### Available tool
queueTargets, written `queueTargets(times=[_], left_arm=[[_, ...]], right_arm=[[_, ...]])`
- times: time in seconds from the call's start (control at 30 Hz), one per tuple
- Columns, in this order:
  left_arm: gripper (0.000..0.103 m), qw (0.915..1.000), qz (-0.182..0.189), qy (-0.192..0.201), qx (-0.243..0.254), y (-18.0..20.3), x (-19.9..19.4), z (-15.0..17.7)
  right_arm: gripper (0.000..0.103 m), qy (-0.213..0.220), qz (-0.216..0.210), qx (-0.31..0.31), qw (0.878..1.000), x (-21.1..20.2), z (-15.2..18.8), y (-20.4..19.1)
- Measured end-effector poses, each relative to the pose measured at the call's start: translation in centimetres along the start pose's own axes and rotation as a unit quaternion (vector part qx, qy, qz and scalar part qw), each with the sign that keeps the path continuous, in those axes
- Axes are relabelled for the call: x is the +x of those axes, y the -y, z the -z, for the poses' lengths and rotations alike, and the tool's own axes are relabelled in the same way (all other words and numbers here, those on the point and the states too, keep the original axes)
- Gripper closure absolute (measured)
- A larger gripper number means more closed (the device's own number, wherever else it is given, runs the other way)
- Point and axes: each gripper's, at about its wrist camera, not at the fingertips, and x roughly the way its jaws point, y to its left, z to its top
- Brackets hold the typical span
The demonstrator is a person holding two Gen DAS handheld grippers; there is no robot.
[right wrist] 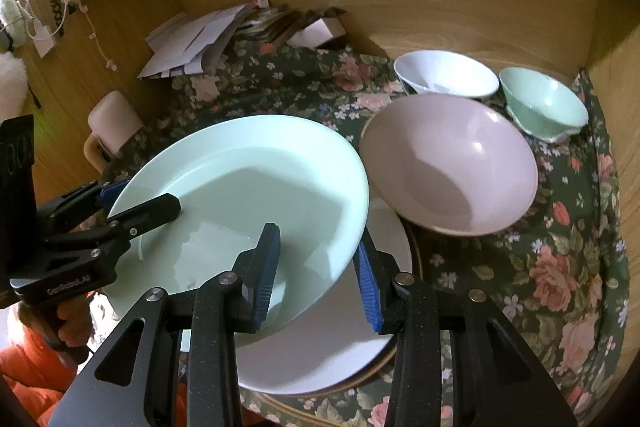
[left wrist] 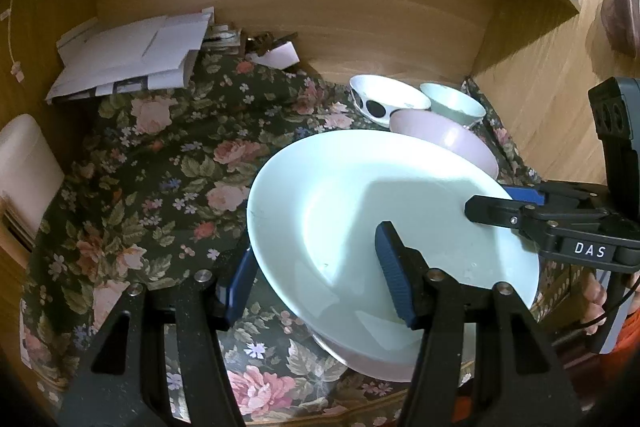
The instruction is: Organize plates and bowls
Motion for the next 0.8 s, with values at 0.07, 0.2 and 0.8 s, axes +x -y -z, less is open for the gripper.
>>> queueTargets(times=[0.07, 0.2, 0.8], left_arm=[[0.045, 1.0000, 0.001, -0.005, 0.000, 0.1, 0.3, 0.2], [0.045, 0.9999, 0.003, -0.016, -0.004, 0.2, 1.1, 0.6], [0.046, 0.9987, -0.003, -0.051, -0.005, 0.4, 3.7, 2.2]], right_arm=[[0.069, -0.004, 0.000, 0.003, 1.000, 0.2, 0.4, 0.2], [0.069, -0.014, -0.003, 0.010, 1.000, 0.8, 1.0, 0.6], [0.069, -0.040, -0.003, 0.026, 0.999, 2.5, 2.5, 1.5]])
